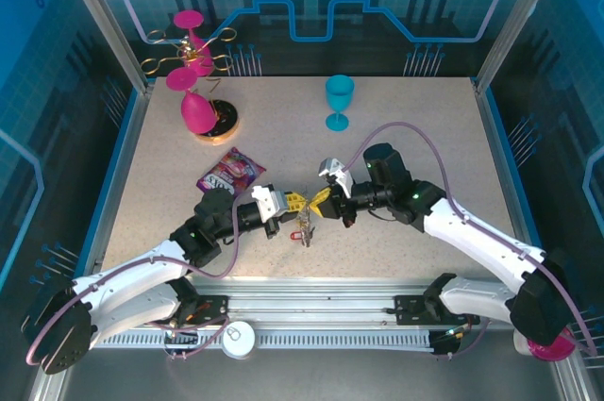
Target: Put the keys on the keyring
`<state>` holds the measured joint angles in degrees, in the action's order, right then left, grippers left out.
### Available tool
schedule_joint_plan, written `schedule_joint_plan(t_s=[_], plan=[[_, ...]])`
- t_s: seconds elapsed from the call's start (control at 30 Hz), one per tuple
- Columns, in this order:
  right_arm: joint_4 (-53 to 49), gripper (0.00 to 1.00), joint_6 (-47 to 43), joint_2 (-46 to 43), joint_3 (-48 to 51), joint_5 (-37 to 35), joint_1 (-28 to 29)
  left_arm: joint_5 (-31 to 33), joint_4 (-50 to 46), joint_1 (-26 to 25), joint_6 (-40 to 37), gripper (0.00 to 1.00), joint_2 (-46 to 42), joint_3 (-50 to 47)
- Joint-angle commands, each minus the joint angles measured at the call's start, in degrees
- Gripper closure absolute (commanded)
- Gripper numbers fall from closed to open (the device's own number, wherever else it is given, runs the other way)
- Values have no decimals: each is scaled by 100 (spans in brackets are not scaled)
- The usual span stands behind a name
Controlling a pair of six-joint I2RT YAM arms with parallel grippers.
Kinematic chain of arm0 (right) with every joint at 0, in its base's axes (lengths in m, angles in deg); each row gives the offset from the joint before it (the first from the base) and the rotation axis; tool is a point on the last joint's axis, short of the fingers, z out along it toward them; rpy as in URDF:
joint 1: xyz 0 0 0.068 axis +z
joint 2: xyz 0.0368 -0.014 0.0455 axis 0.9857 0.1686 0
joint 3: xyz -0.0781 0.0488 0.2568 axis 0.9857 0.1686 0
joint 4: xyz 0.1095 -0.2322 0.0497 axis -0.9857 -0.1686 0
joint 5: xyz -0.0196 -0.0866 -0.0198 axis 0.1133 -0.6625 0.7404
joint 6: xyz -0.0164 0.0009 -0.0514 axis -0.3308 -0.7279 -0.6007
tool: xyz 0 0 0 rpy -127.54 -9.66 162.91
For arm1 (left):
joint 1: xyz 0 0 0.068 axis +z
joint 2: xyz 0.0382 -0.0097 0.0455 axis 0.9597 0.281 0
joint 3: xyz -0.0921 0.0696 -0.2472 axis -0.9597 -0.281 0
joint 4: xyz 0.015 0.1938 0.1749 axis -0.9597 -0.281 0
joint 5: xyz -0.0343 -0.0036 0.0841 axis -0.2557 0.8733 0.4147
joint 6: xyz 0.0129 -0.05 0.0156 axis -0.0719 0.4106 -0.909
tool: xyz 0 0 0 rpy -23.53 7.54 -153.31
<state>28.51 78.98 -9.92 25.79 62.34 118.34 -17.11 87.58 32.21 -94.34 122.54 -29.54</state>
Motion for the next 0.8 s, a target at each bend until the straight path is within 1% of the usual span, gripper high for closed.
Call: schedule_joint_plan(t_s=[0.0, 0.07, 0.2, 0.23, 0.33, 0.43, 0.5, 0.53, 0.67, 0.77], plan=[[3, 100, 88, 251, -135, 286, 1, -332, 586, -34, 155, 100, -61, 65], [-123, 100, 81, 349, -163, 302, 0, -368, 585, -38, 165, 100, -60, 95], [-287, 95, 82, 445, -352, 301, -19, -360, 603, -40, 153, 100, -44, 88], [-306, 92, 84, 441, -362, 274, -38, -354, 595, -32, 151, 100, -39, 89], [-302, 74, 100, 320, -335, 121, -120, -316, 582, -43, 114, 100, -35, 71], [-203, 61, 85, 37, -231, -42, -233, -209, 558, -41, 55, 100, -41, 32], [-101, 52, 7, -183, 103, -192, -287, -136, 563, -29, 24, 100, -52, 10], [-23, 50, -71, -329, 247, -242, -291, -107, 574, -36, 16, 100, -61, -14], [431, 48, -443, -661, 841, -367, -248, -79, 652, -36, 41, 100, -48, -43], [726, 49, -612, -673, 1053, -554, -50, -45, 690, -33, 51, 100, -35, -45]])
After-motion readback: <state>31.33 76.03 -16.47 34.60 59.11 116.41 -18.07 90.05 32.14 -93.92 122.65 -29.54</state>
